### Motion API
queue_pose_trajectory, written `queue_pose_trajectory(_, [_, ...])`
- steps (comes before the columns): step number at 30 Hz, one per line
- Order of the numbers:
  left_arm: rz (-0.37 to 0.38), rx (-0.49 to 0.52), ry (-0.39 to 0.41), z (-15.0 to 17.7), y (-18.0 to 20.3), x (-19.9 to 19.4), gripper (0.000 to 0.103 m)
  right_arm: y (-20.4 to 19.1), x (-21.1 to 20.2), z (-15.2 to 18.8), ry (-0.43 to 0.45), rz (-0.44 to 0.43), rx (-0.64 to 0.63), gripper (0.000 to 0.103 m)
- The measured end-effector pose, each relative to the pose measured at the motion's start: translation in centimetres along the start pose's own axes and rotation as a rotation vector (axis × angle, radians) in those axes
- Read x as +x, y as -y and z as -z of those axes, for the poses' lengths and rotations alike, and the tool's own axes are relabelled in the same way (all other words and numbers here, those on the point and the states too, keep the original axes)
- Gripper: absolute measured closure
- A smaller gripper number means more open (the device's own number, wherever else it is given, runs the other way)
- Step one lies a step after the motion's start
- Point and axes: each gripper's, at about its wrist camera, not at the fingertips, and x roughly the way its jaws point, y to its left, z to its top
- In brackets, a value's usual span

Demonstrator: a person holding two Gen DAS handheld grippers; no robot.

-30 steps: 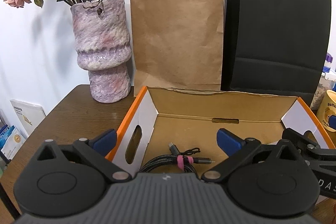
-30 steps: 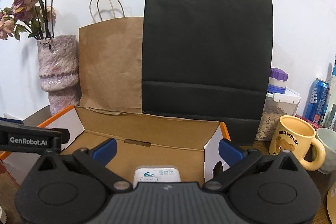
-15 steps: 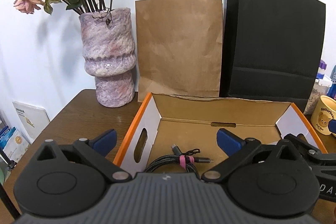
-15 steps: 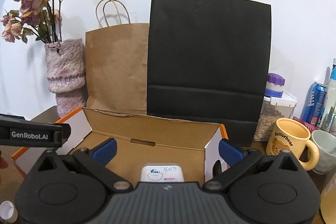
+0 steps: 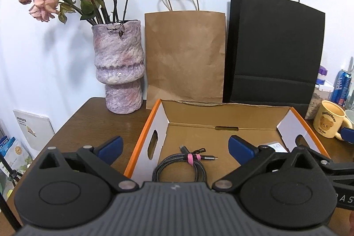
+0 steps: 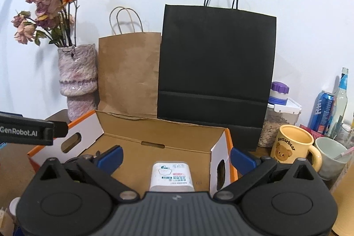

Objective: Organize rigid objects
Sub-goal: 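Open the left tool to drop the cable while the right tool releases the container in the box, then withdraw both tools from the box back over the remaining objects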

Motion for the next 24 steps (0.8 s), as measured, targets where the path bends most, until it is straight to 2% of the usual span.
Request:
queue_pose_trajectory(14, [0.037,0.007,0.009,2.7,-0.9,-5.6,0.0,-0.5,-6.3,2.1,0.015,-0.03,-0.001,0.0])
queue_pose_trajectory(24, [0.067,0.019,0.004,5.1,-1.9,-9.3,0.0,-1.2,-9.9,4.3,-0.009,-0.022,-0.011,0.0])
